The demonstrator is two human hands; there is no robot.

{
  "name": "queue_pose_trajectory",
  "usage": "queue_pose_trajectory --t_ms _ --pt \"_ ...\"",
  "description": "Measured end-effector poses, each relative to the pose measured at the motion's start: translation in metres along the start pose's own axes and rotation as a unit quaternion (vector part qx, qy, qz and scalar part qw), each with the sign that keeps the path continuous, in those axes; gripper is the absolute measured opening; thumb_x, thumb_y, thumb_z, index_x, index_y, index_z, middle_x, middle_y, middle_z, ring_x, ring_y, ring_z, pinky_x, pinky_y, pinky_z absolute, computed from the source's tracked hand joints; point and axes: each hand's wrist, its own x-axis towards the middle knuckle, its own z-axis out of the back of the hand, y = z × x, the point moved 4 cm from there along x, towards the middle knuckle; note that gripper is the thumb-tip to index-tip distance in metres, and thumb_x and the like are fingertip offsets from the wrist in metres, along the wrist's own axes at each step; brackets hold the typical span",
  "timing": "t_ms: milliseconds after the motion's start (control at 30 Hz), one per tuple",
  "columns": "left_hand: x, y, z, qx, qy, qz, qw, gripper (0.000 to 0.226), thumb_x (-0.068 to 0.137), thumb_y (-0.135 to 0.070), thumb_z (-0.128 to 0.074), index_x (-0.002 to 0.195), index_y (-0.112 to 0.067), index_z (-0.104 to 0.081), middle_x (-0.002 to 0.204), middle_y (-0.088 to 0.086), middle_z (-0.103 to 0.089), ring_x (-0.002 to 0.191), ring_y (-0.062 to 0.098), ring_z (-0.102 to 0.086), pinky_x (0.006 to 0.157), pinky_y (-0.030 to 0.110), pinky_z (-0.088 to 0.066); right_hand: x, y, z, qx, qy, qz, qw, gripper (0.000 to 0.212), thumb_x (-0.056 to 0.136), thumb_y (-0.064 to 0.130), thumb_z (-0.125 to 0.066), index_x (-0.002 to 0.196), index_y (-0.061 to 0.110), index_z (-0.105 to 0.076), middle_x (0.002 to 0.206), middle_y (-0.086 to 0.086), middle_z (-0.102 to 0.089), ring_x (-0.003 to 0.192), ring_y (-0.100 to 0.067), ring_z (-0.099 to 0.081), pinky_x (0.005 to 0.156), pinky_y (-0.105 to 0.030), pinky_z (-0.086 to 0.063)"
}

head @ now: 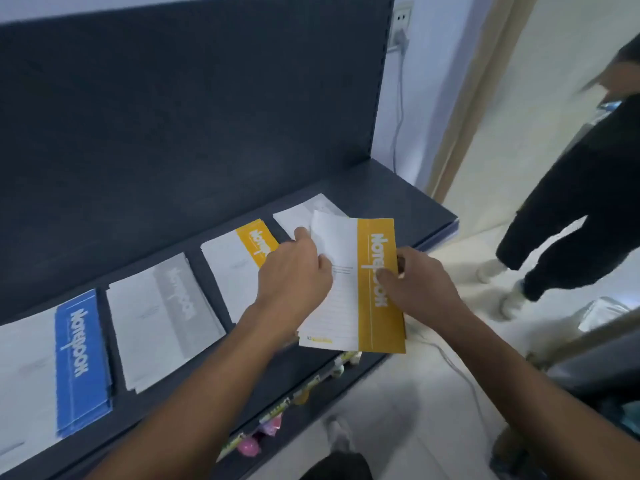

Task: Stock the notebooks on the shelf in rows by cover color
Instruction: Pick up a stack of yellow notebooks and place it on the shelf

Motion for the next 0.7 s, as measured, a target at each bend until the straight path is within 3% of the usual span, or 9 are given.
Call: queue_pose_trajectory --t_ms 200,333,567,700 --pt "0.065 -0.027 -0.028 -0.032 0.001 0.009 0.999 0.033 0.096 -0.024 -0.046 0.124 -0.008 -0.044 0.084 0.004 -0.056 0.079 0.029 -0.053 0.06 0.035 -0.039 0.084 -0.022 0.02 -0.009 0.018 -0.006 1.0 0.021 0.092 0.041 -0.058 0.098 0.022 -0.063 0.091 0.01 -0.07 0.08 -0.012 -0.066 0.077 -0.039 -0.059" --pt "0.104 -0.038 -0.046 -0.074 0.013 0.031 0.997 0.03 0.095 -0.028 -0.052 0.116 -0.007 -0.046 0.093 0.005 -0.056 0.087 0.029 -0.055 0.061 0.035 -0.038 0.132 -0.031 0.03 -0.025 0.028 -0.007 0.999 0.021 0.093 0.046 -0.06 0.103 0.028 -0.061 0.092 0.014 -0.067 0.082 -0.009 -0.066 0.071 -0.033 -0.055" --pt "0.148 -0.052 -0.072 -0.111 0.02 0.086 0.99 0.041 0.095 -0.032 -0.06 0.121 -0.005 -0.046 0.093 0.006 -0.061 0.076 0.022 -0.052 0.059 0.032 -0.041 0.202 -0.039 0.037 -0.093 0.045 -0.001 0.995 0.037 0.09 0.049 -0.062 0.12 0.028 -0.058 0.107 0.005 -0.069 0.092 -0.022 -0.067 0.08 -0.043 -0.059" --pt "0.171 -0.062 -0.085 -0.127 0.015 0.114 0.985 0.04 0.094 -0.032 -0.062 0.119 -0.006 -0.044 0.091 0.006 -0.06 0.083 0.025 -0.059 0.059 0.033 -0.043 0.243 -0.043 0.043 -0.128 0.054 0.012 0.99 0.036 0.089 0.046 -0.066 0.119 0.026 -0.059 0.105 0.004 -0.066 0.094 -0.022 -0.063 0.083 -0.038 -0.053"
